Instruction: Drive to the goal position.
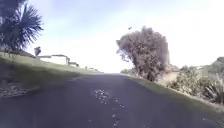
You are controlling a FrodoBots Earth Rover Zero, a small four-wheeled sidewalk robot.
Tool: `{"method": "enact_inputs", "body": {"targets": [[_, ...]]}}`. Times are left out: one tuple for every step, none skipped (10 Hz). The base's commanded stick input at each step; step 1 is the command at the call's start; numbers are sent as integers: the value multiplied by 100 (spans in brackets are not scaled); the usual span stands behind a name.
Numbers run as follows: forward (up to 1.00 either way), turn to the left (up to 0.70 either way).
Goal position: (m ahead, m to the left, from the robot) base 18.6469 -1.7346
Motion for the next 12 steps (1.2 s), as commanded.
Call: {"method": "enact_inputs", "body": {"targets": [[100, 0], [100, 0], [100, 0], [100, 0], [100, 0], [100, 0], [100, 0], [100, 0], [100, 0], [100, 0], [100, 0], [100, 0]]}}
